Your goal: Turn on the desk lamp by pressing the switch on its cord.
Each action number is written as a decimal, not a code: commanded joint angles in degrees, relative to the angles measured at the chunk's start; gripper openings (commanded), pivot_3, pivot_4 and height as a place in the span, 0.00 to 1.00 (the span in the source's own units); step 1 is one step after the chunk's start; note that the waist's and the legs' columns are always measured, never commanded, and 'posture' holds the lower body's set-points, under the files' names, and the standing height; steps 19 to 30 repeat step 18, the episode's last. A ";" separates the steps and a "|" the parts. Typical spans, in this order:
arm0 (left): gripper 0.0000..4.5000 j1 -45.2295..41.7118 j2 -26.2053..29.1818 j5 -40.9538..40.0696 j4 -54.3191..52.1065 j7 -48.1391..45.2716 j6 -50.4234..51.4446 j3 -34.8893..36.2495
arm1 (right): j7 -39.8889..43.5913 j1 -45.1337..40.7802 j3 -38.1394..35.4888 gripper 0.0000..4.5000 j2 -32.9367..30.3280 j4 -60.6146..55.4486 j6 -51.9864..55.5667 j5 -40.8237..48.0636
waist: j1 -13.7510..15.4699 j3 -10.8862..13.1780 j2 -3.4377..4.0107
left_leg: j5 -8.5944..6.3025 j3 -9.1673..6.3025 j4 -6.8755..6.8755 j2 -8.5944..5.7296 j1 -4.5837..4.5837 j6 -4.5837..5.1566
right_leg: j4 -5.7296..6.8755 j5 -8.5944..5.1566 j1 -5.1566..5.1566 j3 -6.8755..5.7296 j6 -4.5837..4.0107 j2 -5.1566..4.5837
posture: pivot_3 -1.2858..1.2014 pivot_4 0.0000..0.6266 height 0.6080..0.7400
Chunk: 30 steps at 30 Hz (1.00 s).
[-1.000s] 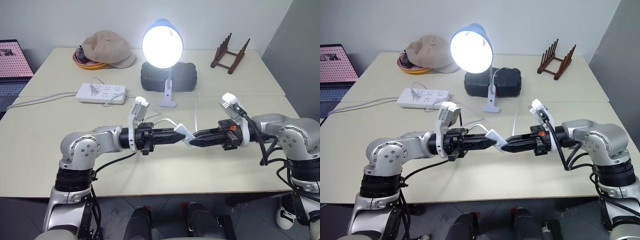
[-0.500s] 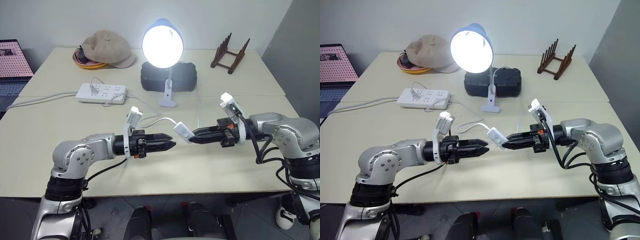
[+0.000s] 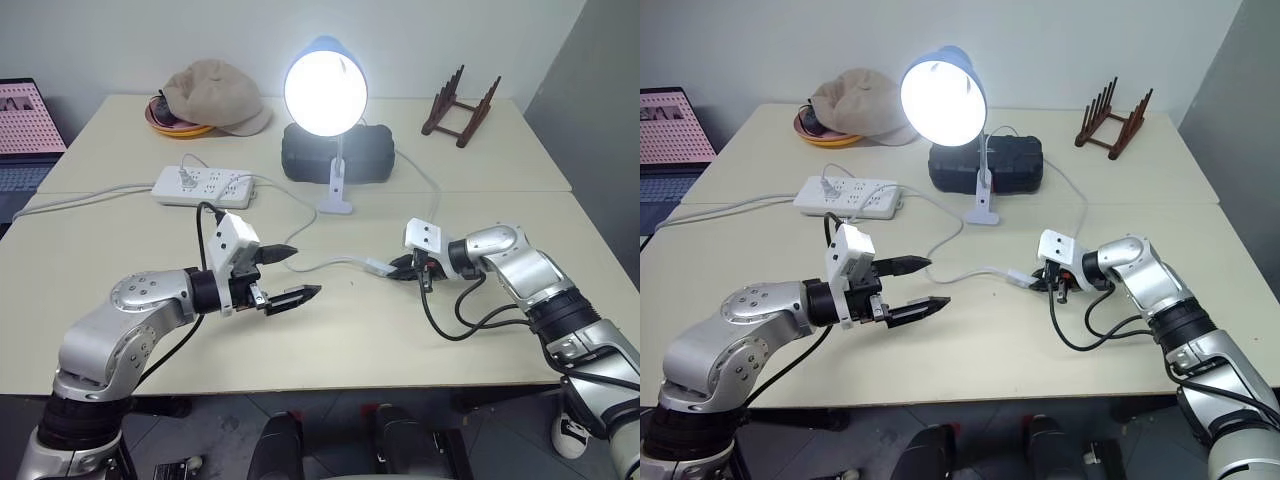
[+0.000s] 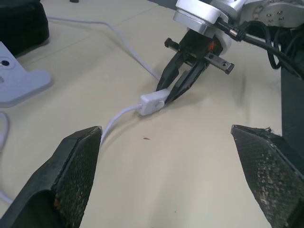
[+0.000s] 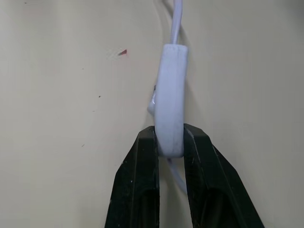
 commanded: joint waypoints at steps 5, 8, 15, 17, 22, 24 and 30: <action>1.00 -2.82 4.64 3.12 2.75 -4.77 -2.08 -0.92 | 5.97 0.30 -6.19 0.49 -3.63 -6.37 3.18 2.88 | 0.03 0.02 0.02 | 0.00 0.01 0.01 -0.01 0.00 0.00 | 0.02 -0.01 0.00 0.01 -0.03 0.00 | 0.52 0.24 1.00; 1.00 -4.55 5.82 3.27 4.66 -6.34 -1.99 -1.05 | 7.08 2.30 -9.28 0.63 -6.53 -12.49 6.91 5.02 | 0.24 0.02 0.03 | 0.00 -0.01 0.00 -0.01 -0.01 0.00 | 0.02 -0.02 -0.01 -0.01 -0.02 0.00 | 0.52 0.24 1.00; 1.00 -9.77 8.89 5.45 10.49 -12.33 -4.04 -3.31 | 1.73 13.76 -21.24 0.98 -12.63 -33.74 22.29 13.52 | 0.79 0.02 0.02 | -0.02 -0.03 -0.07 0.00 -0.05 -0.01 | 0.00 -0.04 -0.05 -0.05 -0.02 -0.01 | 0.52 0.24 1.00; 1.00 -11.09 8.74 6.12 12.32 -13.33 -4.54 -3.94 | -1.82 16.86 -22.87 0.99 -11.88 -38.14 24.36 14.02 | 0.52 0.02 0.02 | -0.02 0.00 -0.07 0.00 -0.03 -0.01 | 0.01 -0.06 -0.06 -0.02 -0.05 -0.01 | 0.52 0.24 1.00; 1.00 -11.93 8.19 6.59 13.26 -13.42 -5.14 -4.28 | -3.11 18.47 -23.31 0.99 -11.41 -40.09 25.58 14.50 | 0.52 0.02 0.02 | -0.02 0.00 -0.06 0.01 -0.03 -0.01 | 0.02 -0.06 -0.07 -0.02 -0.06 -0.01 | 0.52 0.24 1.00; 1.00 -11.93 8.19 6.59 13.26 -13.42 -5.14 -4.28 | -3.11 18.47 -23.31 0.99 -11.41 -40.09 25.58 14.50 | 0.52 0.02 0.02 | -0.02 0.00 -0.06 0.01 -0.03 -0.01 | 0.02 -0.06 -0.07 -0.02 -0.06 -0.01 | 0.52 0.24 1.00; 1.00 -11.93 8.19 6.59 13.26 -13.42 -5.14 -4.28 | -3.11 18.47 -23.31 0.99 -11.41 -40.09 25.58 14.50 | 0.52 0.02 0.02 | -0.02 0.00 -0.06 0.01 -0.03 -0.01 | 0.02 -0.06 -0.07 -0.02 -0.06 -0.01 | 0.52 0.24 1.00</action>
